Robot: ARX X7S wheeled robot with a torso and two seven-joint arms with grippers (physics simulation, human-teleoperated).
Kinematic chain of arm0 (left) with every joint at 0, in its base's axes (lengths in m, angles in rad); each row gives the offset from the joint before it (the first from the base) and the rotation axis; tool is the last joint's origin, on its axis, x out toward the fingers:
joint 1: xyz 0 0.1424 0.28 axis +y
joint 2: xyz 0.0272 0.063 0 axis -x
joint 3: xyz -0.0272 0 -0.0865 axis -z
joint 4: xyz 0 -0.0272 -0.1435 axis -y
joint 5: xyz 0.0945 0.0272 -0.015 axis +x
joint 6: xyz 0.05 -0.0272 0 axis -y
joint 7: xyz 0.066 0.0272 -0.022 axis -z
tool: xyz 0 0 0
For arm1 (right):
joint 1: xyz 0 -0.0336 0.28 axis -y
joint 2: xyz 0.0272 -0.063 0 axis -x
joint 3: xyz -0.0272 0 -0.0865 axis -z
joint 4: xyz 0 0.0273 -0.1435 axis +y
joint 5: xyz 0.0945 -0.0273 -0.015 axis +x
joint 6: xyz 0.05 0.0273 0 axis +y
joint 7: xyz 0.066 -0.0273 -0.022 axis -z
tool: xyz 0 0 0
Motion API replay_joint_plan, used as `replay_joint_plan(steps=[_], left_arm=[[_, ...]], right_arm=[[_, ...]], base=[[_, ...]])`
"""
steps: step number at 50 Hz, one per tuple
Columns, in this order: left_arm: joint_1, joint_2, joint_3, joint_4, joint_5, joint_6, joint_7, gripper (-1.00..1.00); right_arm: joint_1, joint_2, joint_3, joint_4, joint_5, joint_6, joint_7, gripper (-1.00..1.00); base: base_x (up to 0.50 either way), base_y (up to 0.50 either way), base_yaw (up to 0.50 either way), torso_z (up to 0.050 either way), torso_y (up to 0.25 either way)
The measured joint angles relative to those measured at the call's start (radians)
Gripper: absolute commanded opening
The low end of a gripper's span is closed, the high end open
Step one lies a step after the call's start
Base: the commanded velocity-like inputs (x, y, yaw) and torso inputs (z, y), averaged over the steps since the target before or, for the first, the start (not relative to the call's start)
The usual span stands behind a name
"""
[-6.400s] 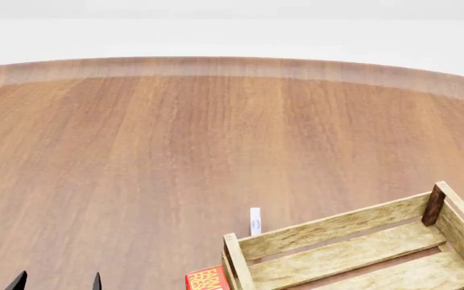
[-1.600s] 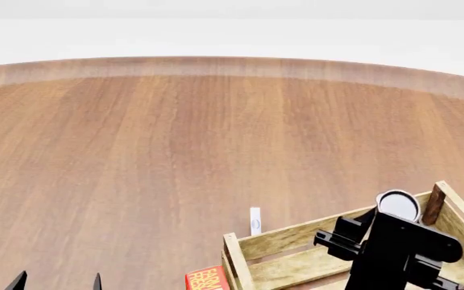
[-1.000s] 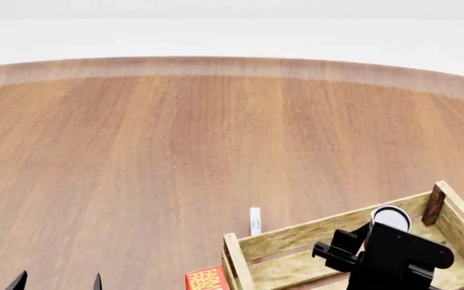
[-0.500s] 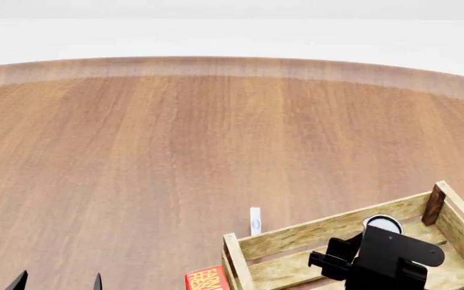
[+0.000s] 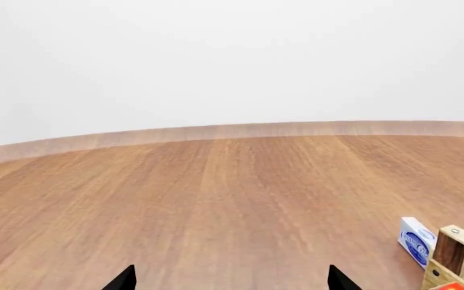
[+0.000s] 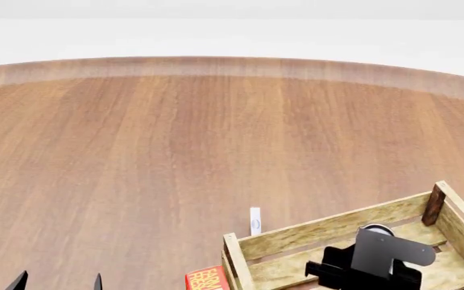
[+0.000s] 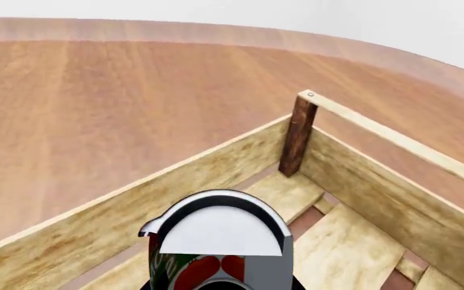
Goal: Pick up the tomato sauce, and put it in the wooden tray.
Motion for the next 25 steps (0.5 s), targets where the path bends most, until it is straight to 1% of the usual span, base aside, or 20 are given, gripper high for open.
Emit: replay_joint_plan(steps=[25], left_arm=[[-0.001, -0.005, 0.005, 0.009, -0.003, -0.006, -0.006, 1.00]], right_arm=[[0.012, -0.008, 0.121, 0.000, -0.088, 0.080, -0.039, -1.00]], base=[[0.00, 0.00, 0.00, 0.000, 0.000]])
